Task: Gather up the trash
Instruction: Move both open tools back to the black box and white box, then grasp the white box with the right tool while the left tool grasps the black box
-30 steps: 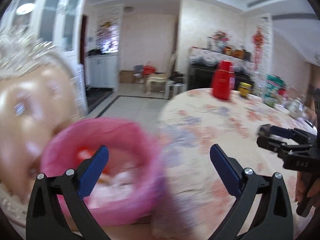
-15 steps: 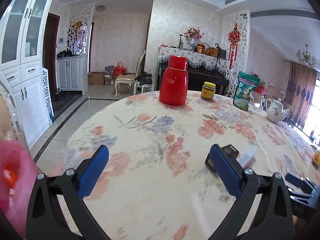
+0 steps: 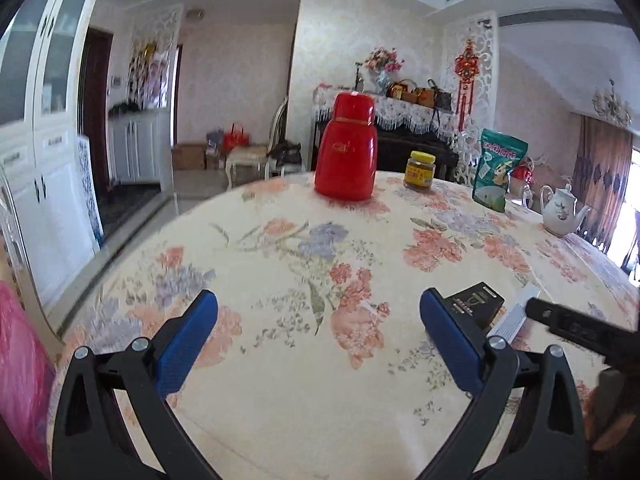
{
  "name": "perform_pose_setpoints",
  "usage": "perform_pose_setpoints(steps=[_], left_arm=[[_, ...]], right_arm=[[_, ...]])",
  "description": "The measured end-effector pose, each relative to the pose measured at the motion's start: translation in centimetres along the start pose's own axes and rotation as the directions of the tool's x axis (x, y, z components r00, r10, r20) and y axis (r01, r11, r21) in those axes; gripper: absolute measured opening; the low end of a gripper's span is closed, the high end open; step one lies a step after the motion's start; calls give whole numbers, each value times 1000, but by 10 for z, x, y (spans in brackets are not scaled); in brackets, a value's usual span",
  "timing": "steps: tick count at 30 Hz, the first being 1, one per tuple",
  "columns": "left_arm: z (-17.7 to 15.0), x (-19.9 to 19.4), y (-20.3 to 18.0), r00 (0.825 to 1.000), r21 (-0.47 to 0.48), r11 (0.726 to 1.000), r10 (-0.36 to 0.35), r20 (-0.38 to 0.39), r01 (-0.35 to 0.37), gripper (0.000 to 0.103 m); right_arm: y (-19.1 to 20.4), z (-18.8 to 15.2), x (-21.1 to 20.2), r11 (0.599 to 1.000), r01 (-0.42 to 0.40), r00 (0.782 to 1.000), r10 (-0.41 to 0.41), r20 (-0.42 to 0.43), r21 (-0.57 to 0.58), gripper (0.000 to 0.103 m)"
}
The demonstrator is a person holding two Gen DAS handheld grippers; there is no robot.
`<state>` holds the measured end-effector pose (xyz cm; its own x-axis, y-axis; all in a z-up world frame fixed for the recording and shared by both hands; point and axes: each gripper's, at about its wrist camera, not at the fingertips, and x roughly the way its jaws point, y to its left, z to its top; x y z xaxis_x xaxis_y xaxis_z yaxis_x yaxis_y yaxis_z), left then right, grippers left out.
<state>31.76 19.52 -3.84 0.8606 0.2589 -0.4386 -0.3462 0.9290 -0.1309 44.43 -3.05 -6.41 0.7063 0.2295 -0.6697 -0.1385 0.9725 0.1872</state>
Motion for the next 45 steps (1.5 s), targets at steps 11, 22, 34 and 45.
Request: perform_pose_setpoints(steps=[11, 22, 34, 45], left_arm=[[-2, -7, -2, 999, 4, 999, -40, 13, 40, 98], [-1, -10, 1, 999, -19, 999, -51, 18, 51, 98], [-4, -7, -7, 999, 31, 998, -51, 5, 50, 98], [-5, -5, -17, 996, 85, 992, -91, -17, 92, 98]], right_arm=[[15, 9, 36, 988, 156, 984, -155, -85, -3, 77], [-11, 3, 42, 990, 138, 982, -131, -139, 40, 57], [0, -9, 29, 990, 24, 983, -48, -175, -137, 34], [-50, -36, -11, 993, 34, 991, -48, -125, -112, 34]])
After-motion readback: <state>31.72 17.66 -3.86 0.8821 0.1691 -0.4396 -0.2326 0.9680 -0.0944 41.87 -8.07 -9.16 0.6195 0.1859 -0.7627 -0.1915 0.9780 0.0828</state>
